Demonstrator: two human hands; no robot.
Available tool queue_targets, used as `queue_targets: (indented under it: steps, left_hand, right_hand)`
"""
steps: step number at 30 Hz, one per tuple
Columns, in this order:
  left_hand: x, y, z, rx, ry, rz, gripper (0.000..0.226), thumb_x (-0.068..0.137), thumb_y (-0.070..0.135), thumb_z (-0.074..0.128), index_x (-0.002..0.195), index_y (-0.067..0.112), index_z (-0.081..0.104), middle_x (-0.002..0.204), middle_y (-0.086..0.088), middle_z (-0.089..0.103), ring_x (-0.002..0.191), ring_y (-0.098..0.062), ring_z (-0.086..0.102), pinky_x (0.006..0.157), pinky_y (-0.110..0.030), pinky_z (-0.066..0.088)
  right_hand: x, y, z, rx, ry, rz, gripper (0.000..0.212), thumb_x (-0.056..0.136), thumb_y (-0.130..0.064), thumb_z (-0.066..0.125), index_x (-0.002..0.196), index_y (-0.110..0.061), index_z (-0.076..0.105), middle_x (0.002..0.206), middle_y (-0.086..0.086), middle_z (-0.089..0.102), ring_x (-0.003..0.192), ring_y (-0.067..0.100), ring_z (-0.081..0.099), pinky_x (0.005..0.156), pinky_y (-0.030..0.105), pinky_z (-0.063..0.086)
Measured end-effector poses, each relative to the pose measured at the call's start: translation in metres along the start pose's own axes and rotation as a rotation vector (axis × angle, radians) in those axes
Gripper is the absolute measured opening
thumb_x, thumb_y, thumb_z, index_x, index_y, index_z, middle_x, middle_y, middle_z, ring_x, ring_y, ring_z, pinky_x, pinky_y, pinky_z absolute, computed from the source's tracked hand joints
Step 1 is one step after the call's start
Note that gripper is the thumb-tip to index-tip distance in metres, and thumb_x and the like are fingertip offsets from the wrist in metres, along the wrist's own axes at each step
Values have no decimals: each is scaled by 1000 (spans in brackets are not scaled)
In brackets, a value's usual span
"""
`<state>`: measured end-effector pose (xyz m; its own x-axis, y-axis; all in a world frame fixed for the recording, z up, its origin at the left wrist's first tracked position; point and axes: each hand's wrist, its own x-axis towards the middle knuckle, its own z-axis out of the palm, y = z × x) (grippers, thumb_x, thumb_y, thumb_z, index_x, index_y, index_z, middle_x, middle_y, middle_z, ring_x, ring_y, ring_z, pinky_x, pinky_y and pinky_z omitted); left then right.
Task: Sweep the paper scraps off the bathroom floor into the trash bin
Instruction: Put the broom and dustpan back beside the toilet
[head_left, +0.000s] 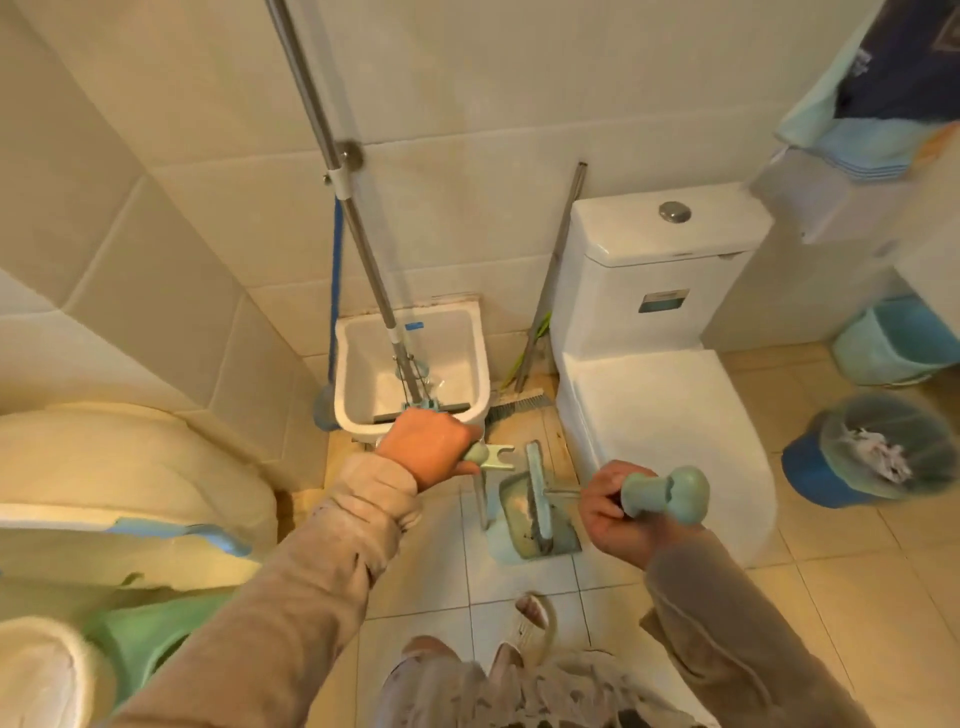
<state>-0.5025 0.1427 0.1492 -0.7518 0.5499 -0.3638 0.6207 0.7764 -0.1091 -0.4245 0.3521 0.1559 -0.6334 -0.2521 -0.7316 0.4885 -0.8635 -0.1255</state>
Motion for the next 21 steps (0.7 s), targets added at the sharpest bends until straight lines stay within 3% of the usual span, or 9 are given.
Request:
queue_targets:
  steps: [3, 7, 12, 15, 21]
  left_hand:
    - [38, -8, -17, 130, -54, 187, 41, 92, 50, 45, 108, 13, 54, 105, -11, 69, 95, -33, 66, 83, -39, 49]
    - [90, -18, -42, 344, -61, 401, 36, 93, 43, 45, 112, 14, 57, 108, -9, 70, 99, -30, 64, 92, -36, 39]
    - [147, -39, -75, 554, 0, 519, 26, 89, 26, 54, 112, 17, 61, 111, -7, 68, 109, -29, 57, 96, -37, 35]
    - [177, -54, -88, 622, 1, 577, 27, 87, 27, 59, 112, 19, 61, 115, -3, 66, 114, -28, 53, 98, -37, 33]
    - [222, -92, -90, 604, 56, 732, 22, 91, 20, 56, 112, 16, 60, 113, -4, 64, 113, -28, 51, 97, -39, 35]
  right_hand:
    - [8, -14, 17, 69, 35, 2, 38, 68, -2, 40, 31, -2, 49, 27, 0, 38, 19, 10, 39, 26, 7, 24]
    - [20, -28, 36, 201, 37, -9, 30, 59, 0, 40, 29, -4, 41, 28, 1, 37, 18, 11, 37, 26, 8, 25]
    - [36, -43, 58, 211, 23, -2, 32, 62, -1, 45, 31, -2, 50, 31, 2, 46, 23, 11, 46, 25, 10, 28]
    - [48, -54, 77, 257, 34, -8, 31, 64, -1, 47, 34, 0, 53, 33, 4, 51, 26, 13, 53, 26, 8, 28]
    - [75, -61, 124, 454, 58, -99, 26, 62, 0, 49, 36, 0, 54, 36, 5, 55, 26, 15, 54, 27, 9, 31]
